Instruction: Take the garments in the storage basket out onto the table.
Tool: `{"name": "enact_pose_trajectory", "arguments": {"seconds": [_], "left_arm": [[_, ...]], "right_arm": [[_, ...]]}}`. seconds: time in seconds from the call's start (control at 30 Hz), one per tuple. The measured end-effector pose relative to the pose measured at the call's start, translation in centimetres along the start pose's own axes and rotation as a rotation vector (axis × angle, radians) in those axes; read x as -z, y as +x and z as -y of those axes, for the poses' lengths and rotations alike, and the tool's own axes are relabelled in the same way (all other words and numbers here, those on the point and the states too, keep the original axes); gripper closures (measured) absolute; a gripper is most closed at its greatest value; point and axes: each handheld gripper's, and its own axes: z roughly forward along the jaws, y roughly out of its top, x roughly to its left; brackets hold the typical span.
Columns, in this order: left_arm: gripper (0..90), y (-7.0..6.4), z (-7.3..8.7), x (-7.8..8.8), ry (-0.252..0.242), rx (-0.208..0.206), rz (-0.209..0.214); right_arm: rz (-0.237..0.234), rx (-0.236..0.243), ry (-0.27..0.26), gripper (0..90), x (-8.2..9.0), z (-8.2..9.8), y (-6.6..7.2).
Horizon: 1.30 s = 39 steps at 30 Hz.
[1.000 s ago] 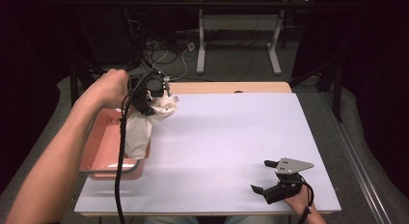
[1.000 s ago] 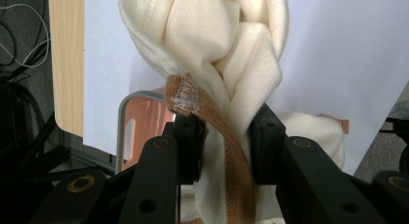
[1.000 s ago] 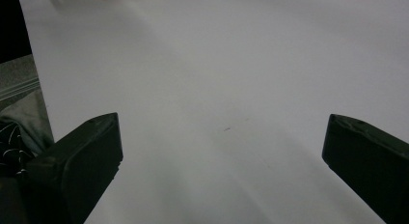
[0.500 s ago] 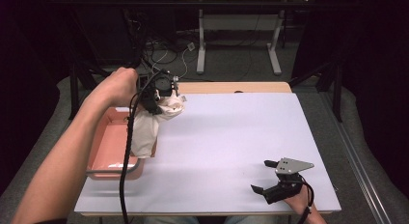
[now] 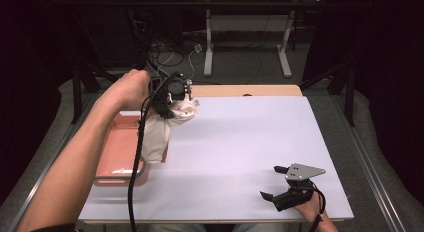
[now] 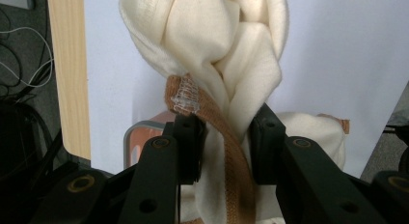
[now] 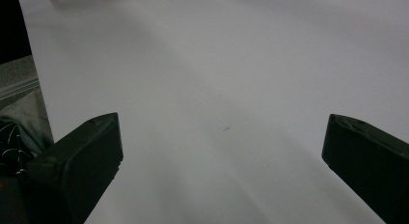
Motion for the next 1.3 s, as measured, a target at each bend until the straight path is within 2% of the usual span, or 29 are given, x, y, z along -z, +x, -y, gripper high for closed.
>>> {"name": "enact_pose_trajectory", "arguments": {"seconds": [1.3], "left_arm": [[69.9,-0.6,-3.7,-0.8,-0.022,-0.067,0.021]], "right_arm": [[0.000,-0.003,0.002,0.4,0.0,0.0,0.0]]}}
